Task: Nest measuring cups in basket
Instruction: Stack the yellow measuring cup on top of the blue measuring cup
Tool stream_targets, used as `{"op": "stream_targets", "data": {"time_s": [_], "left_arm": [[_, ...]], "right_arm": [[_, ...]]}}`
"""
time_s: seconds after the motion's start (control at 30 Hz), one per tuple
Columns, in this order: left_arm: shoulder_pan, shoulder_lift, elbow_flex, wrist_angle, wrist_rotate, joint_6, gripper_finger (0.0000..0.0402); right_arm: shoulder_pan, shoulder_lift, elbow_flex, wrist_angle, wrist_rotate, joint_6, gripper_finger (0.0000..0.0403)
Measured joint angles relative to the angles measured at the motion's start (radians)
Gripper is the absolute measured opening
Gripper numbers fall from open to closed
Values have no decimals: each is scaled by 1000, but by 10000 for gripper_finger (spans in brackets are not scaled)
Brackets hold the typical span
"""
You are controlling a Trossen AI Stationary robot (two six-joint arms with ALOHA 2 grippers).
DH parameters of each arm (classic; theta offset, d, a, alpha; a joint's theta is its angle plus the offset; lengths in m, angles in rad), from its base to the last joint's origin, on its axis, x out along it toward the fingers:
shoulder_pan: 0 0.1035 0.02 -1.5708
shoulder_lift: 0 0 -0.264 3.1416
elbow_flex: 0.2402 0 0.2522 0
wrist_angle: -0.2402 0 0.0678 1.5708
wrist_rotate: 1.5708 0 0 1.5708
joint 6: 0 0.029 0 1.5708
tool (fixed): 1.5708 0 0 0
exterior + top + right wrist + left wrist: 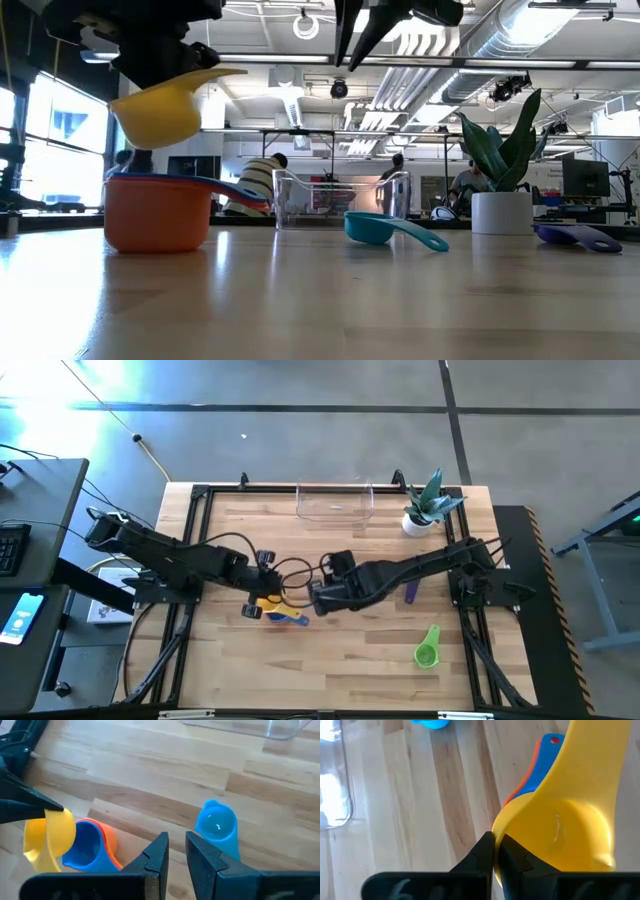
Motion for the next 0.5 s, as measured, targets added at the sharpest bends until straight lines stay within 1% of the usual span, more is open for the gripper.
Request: {"op": "stream_targets", "data": {"time_s": [0.2,0.33,0.5], "left_arm": [[35,1,0,23,47,16,5],[45,25,0,20,50,29,5],[52,70,0,30,50,36,5]], "right_arm": [[-57,-37,0,-29,-35,-94,57],[-99,-49,0,-35,-87,-161,57],[-137,-58,0,-38,-114,-212,57]]}}
